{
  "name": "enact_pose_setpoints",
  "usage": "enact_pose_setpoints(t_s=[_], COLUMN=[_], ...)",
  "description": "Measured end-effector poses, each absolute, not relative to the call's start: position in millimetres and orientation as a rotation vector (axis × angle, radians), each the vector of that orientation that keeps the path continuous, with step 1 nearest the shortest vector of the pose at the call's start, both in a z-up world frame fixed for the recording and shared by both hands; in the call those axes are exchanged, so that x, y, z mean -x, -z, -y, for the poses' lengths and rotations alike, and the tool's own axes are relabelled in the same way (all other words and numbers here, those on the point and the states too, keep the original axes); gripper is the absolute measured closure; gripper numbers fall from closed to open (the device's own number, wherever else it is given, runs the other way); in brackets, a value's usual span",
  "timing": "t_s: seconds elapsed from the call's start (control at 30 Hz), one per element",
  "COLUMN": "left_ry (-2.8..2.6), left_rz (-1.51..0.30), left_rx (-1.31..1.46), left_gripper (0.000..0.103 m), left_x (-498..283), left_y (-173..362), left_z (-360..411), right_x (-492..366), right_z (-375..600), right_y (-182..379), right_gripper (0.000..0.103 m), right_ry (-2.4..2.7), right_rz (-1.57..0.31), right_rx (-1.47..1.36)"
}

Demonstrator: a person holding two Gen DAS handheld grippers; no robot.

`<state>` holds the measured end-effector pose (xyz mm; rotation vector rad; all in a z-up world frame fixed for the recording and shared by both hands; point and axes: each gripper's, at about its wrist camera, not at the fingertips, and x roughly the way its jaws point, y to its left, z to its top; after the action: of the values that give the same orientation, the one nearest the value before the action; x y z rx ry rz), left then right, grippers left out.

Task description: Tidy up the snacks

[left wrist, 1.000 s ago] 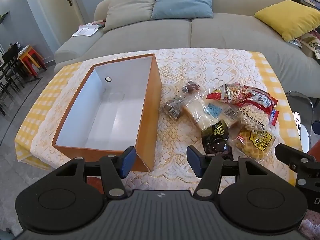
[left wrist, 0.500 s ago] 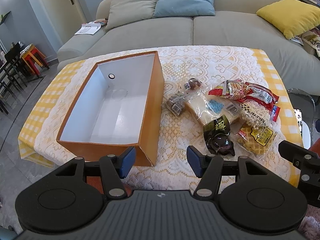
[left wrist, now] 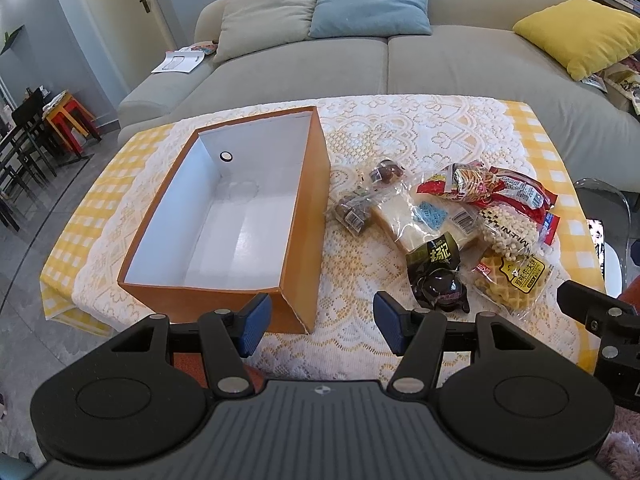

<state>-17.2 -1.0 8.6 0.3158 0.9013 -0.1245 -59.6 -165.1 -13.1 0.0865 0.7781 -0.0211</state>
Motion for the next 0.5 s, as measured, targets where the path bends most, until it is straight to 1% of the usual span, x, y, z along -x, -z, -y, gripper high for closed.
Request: enact_pose_setpoints(t_s=[0.5], left_ry=[0.131], left_rz=[-0.917], left_rx=[-0.286], left_gripper=[0.034], left_x=[16.8], left_y=[-8.0], left_z=[-2.0], right_x=[57.3], right_z=[160.3], right_y=[13.1], right_gripper=[0.021], right_ry=[0.031], right_rz=[-0.796], right_rx=[-0.063])
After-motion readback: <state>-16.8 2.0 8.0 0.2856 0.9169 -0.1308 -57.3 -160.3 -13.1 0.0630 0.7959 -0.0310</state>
